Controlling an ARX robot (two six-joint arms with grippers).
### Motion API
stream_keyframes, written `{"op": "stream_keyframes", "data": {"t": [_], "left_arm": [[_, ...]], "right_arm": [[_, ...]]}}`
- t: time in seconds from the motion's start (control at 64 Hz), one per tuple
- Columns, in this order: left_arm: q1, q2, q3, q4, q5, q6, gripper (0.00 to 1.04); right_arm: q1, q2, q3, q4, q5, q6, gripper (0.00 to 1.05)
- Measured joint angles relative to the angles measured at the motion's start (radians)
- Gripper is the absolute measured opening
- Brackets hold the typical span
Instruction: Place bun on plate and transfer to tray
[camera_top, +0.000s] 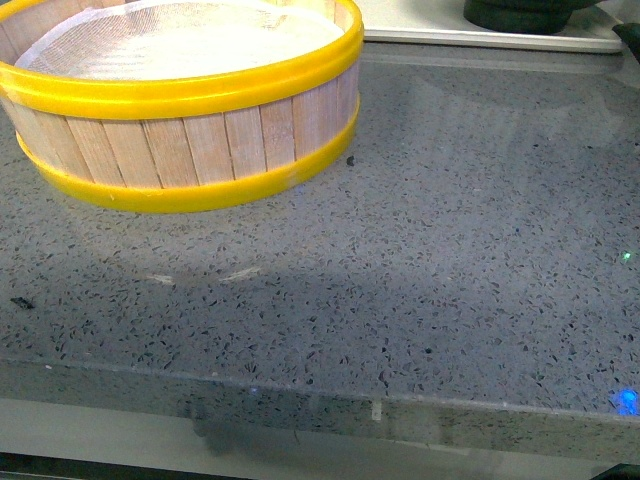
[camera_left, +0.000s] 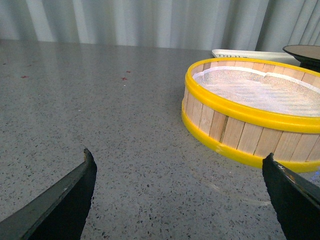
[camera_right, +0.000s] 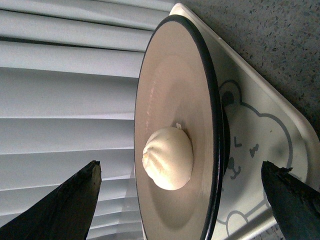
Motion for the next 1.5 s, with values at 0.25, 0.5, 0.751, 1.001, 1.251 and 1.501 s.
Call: {"op": "stream_keyframes", "data": {"t": [0.25,0.5,0.751,1.001,1.251,1.501], "left_arm": [[0.000,0.000,0.000,0.000,0.000,0.000,0.98],[0.000,0.000,0.000,0.000,0.000,0.000,0.98],[0.000,0.000,0.000,0.000,0.000,0.000,0.98],[0.000,0.000,0.000,0.000,0.000,0.000,0.98],[0.000,0.000,0.000,0.000,0.000,0.000,0.98],[0.000,-0.001,0.000,0.000,0.000,0.000,0.98]], "right_arm": [[-0.059,-0.236,-0.247,0.064,0.015,-0.138,0.96],[-0.224,-0.578,-0.546,0.068,0.137,-0.584,0.96],[-0.366,-0.975,-0.867,0.227,0.190,-1.277,0.96],[-0.311,-1.377,-1.032,-0.126,-0.051,-1.432,0.72],[0.100,-1.881,-1.114,-0.533,0.307,-1.345,0.15],[0.103,-1.929,-1.202,-0.521,0.310,-1.341,0.02]]}}
